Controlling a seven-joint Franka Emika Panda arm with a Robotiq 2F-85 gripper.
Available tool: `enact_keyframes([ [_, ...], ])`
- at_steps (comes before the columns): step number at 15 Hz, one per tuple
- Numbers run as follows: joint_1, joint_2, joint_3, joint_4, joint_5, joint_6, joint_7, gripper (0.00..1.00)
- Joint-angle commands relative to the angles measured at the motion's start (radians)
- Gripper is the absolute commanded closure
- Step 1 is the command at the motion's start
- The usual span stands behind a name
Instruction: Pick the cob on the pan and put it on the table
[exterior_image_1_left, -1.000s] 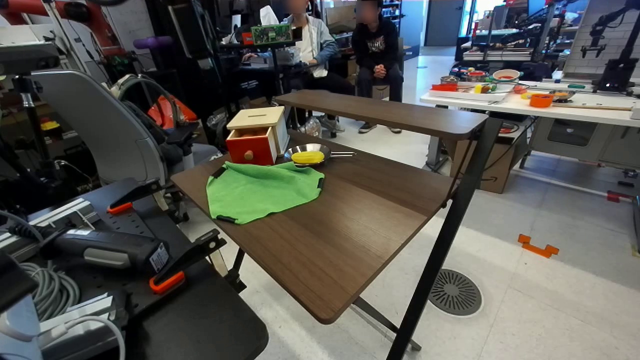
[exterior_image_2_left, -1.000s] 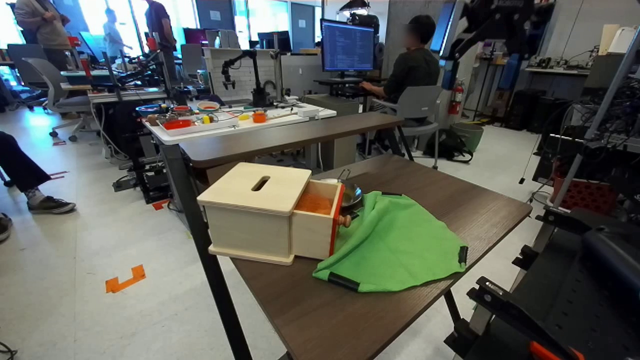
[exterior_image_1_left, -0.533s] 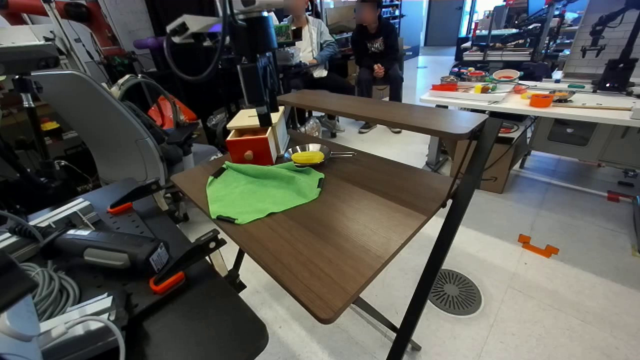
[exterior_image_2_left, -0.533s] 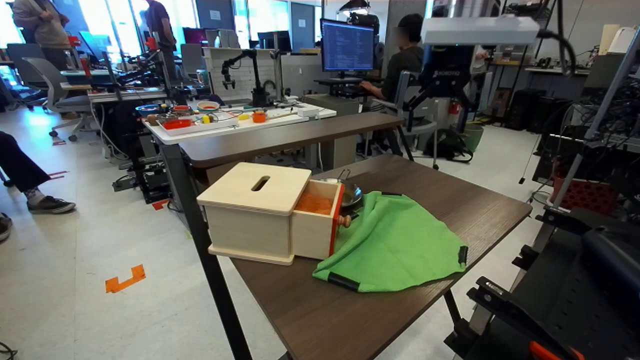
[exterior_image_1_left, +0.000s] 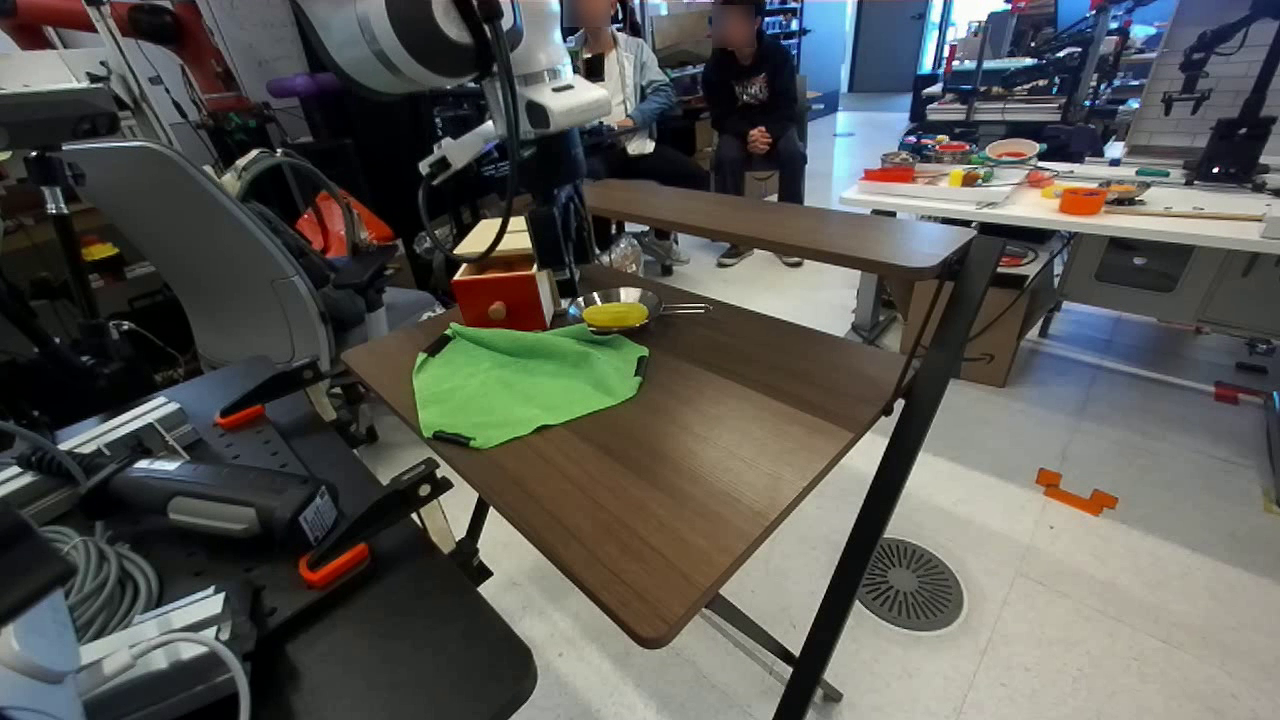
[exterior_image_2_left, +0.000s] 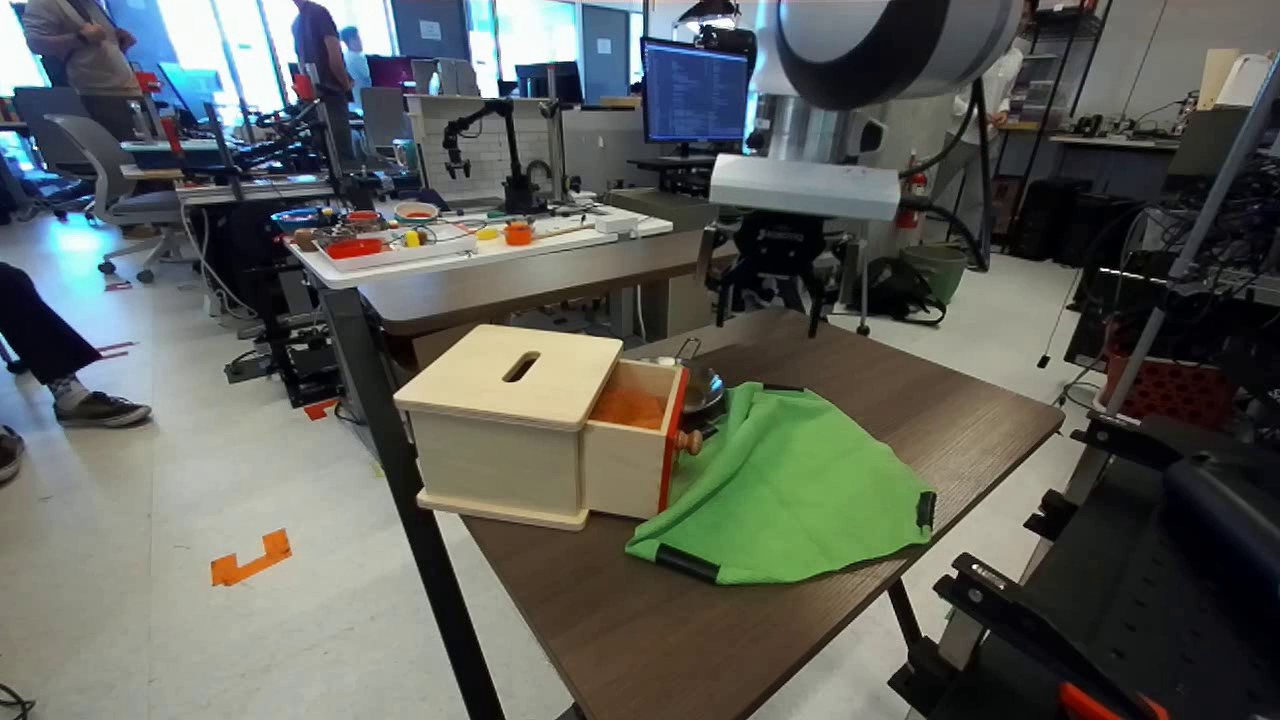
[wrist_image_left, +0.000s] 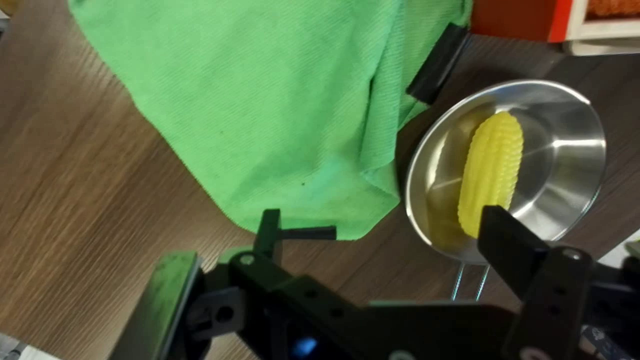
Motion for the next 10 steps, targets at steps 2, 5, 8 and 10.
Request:
enact_keyframes([
  [2, 0.049, 0.130, -0.008, 0.139, 0.085, 0.005, 0.000, 0.00],
  [5, 0.061, 0.197, -0.013, 0.220, 0.119, -0.009, -0.001, 0.00],
  [8, 0.059, 0.252, -0.015, 0.291, 0.141, -0.022, -0.001, 0.00],
  [10, 0.060, 0.282, -0.018, 0.329, 0.148, -0.029, -0.001, 0.00],
])
